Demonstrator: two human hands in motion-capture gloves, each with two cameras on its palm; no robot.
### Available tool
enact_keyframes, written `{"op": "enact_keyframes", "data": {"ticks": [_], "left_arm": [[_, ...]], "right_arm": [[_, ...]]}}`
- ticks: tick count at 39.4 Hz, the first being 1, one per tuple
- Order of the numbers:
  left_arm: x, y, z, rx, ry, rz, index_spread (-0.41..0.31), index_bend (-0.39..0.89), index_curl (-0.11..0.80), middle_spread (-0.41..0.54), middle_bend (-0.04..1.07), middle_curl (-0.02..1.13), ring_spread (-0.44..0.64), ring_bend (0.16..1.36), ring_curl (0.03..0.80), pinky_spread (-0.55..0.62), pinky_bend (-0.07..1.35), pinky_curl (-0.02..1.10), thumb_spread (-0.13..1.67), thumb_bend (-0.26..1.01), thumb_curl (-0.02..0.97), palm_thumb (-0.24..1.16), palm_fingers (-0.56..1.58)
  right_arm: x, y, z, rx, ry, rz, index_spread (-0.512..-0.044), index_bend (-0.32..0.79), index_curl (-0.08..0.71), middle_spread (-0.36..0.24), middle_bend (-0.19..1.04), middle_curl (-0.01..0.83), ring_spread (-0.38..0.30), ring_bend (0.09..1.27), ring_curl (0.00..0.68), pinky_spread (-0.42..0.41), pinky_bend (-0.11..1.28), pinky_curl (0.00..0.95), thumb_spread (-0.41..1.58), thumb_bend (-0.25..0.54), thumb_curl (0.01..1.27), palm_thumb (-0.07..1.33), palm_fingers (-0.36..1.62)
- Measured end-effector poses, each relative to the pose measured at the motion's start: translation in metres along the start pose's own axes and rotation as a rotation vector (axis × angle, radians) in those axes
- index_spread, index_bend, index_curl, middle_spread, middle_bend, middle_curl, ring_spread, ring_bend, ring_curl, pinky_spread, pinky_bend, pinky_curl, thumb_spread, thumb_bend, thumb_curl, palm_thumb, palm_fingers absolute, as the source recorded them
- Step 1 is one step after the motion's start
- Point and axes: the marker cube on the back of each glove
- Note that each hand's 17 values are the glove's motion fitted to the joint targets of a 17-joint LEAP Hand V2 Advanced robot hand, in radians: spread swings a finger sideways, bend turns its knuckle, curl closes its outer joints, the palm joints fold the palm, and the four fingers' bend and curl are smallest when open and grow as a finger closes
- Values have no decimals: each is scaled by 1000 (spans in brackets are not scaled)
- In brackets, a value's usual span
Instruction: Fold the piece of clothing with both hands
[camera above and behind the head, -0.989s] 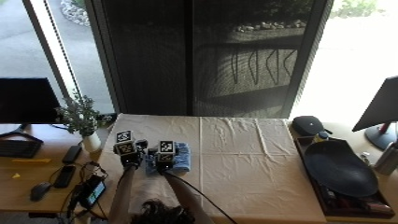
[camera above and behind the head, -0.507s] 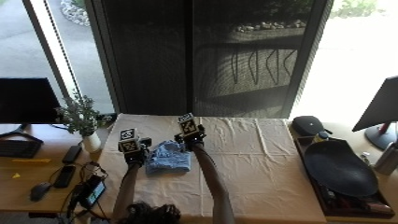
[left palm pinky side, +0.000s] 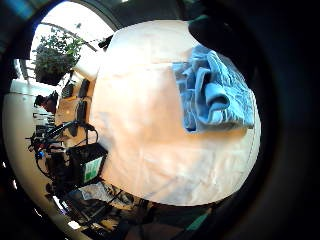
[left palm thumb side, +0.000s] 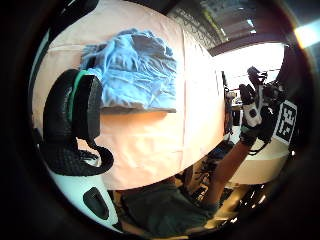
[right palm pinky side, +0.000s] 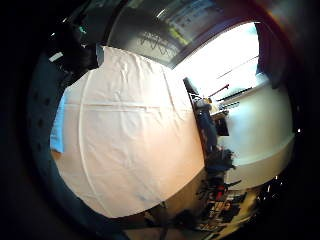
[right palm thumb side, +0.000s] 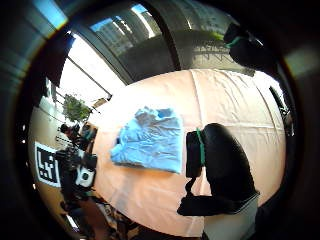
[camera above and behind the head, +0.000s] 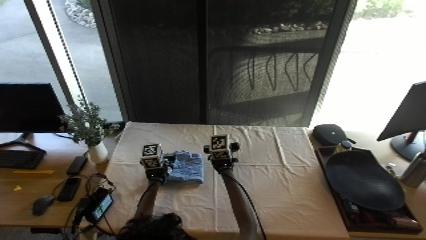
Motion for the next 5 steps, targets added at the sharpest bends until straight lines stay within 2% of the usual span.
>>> {"op": "enact_keyframes", "data": {"ticks": [2, 5], "left_arm": [[5, 2, 2, 0, -6, 11, -126, 124, 278, -95, 217, 416, 123, 546, 315, 255, 453, 306, 1500, 31, 254, 489, 415], [9, 6, 1, 1, -14, 14, -127, 125, 278, -96, 215, 416, 121, 545, 314, 253, 450, 304, 1489, 21, 255, 480, 416]], "right_arm": [[-7, -15, 0, 121, -49, -3, -352, 156, 256, -178, 174, 374, -115, 432, 342, 51, 572, 325, 1256, -9, 409, 636, 647], [-7, -19, 1, 168, -66, -2, -351, 145, 263, -166, 173, 372, -115, 423, 345, 59, 568, 328, 1263, -11, 408, 638, 642]]}}
